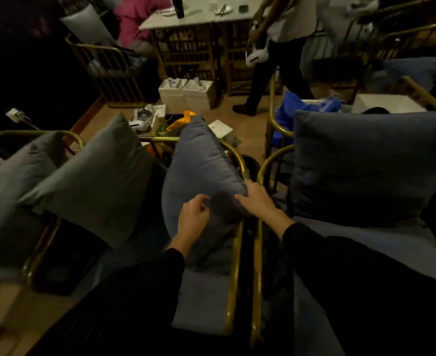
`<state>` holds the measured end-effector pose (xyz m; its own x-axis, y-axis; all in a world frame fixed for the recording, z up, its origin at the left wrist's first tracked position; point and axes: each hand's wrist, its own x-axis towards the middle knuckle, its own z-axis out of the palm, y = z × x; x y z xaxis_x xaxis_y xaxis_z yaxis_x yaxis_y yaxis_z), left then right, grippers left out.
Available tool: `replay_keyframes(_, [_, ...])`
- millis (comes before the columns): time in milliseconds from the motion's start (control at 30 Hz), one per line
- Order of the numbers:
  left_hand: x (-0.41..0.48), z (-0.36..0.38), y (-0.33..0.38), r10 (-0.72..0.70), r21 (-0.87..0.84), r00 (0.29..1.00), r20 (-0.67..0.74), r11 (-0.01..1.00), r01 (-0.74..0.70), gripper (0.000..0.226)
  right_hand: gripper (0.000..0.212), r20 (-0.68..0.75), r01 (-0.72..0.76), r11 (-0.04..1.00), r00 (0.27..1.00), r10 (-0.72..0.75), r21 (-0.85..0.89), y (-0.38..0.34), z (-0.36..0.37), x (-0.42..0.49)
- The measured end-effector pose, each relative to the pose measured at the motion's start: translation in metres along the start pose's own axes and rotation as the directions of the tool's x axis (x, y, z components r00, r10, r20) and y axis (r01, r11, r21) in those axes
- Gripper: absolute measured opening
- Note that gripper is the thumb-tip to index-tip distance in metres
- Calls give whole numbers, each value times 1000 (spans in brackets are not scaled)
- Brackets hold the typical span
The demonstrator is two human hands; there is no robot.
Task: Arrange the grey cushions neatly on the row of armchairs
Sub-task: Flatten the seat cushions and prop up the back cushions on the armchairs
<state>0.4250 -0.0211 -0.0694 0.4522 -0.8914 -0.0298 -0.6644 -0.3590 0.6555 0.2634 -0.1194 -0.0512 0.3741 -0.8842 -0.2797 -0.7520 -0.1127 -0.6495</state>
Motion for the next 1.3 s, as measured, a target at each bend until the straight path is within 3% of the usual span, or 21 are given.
replay_keyframes(233, [37, -69, -85, -262, -14, 954, 145, 964, 267, 35, 73, 34, -145, 975, 988, 153, -166, -67, 37, 34])
replay_keyframes(467, [68, -53, -133, -448, -99, 875, 185, 877, 470, 43, 121, -7, -161, 923, 986, 169, -351, -87, 66, 81])
replay_keyframes(633, [88, -36, -175, -551, -175, 787, 276, 777, 605, 58, 135, -91, -204, 906, 979, 183, -371, -81, 96, 98])
replay_keyframes(800, [111, -7, -214, -651, -398, 671, 356, 544, 739, 77, 133, -148, -246, 893, 968, 204, -378, -74, 110, 114])
replay_keyframes(900, [127, 6, -230, -656, -543, 569, 496, 277, 793, 98, 129, -183, -242, 891, 966, 183, -384, -72, 118, 121])
replay_keyframes(1000, [138, 21, -257, -581, -538, 485, 653, 95, 838, 125, 125, -215, -252, 890, 960, 180, -380, -71, 125, 125])
replay_keyframes(1133, [154, 47, -296, -504, -539, 486, 714, 47, 841, 110, 118, -254, -260, 896, 951, 174, -360, -69, 129, 128])
replay_keyframes(1233, [156, 29, -280, -489, -588, 529, 693, 42, 808, 91, 109, -276, -290, 897, 940, 201, -334, -76, 129, 126])
replay_keyframes(1300, [150, 12, -260, -551, -607, 535, 640, 64, 792, 83, 95, -319, -284, 904, 931, 180, -319, -84, 132, 120])
